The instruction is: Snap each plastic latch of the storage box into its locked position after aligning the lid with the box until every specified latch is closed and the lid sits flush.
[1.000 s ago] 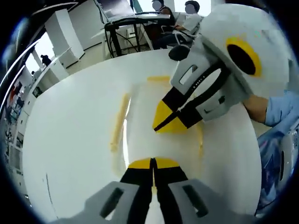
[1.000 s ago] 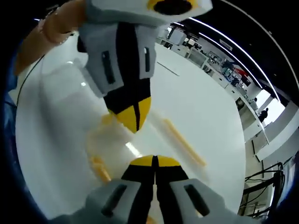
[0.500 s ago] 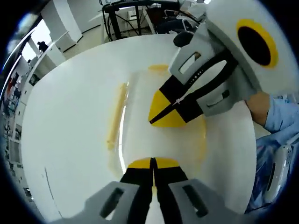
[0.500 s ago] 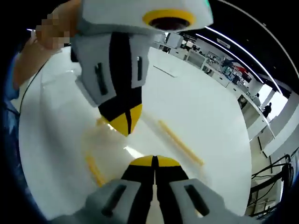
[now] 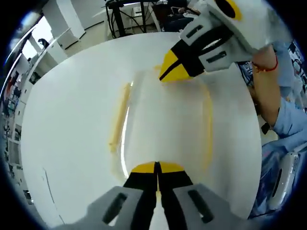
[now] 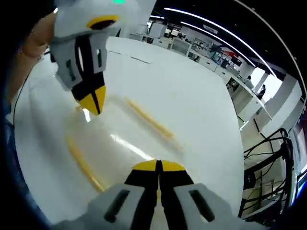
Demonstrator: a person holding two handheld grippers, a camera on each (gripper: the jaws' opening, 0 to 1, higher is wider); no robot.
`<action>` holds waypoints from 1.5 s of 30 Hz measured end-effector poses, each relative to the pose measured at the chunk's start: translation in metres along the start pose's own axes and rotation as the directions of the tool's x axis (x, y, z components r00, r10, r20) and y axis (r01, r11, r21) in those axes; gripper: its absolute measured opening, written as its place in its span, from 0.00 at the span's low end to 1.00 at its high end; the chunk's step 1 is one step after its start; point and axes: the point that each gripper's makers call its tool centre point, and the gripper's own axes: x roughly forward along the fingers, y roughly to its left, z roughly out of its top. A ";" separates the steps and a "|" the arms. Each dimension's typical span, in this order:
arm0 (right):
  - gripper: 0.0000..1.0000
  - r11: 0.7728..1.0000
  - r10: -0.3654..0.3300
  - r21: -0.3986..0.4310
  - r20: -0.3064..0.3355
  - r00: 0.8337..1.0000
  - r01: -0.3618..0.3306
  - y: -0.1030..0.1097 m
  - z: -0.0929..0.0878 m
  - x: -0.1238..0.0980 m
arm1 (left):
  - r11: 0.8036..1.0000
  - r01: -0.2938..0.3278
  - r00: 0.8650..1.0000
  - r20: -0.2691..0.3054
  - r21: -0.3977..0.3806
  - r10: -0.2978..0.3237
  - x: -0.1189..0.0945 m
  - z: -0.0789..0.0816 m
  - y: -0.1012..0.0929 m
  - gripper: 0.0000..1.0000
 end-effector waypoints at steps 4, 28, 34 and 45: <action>0.00 1.000 -0.011 0.008 0.005 1.000 0.011 -0.007 0.001 -0.007 | 1.000 0.025 0.999 0.023 -0.013 -0.025 -0.001 -0.002 -0.002 0.00; 0.00 0.999 0.019 0.043 -0.037 0.999 -0.017 -0.009 -0.023 -0.019 | 0.999 0.034 0.999 0.043 -0.010 -0.033 -0.003 0.000 -0.005 0.00; 0.00 1.000 0.015 0.021 -0.084 0.996 -0.013 -0.010 -0.022 -0.016 | 0.999 0.036 0.997 0.074 -0.001 -0.036 -0.004 0.001 -0.005 0.00; 0.00 0.997 -0.001 -0.081 -0.211 0.977 -0.016 -0.009 -0.021 -0.011 | 1.000 0.023 0.997 0.075 0.007 -0.023 -0.005 0.003 -0.004 0.00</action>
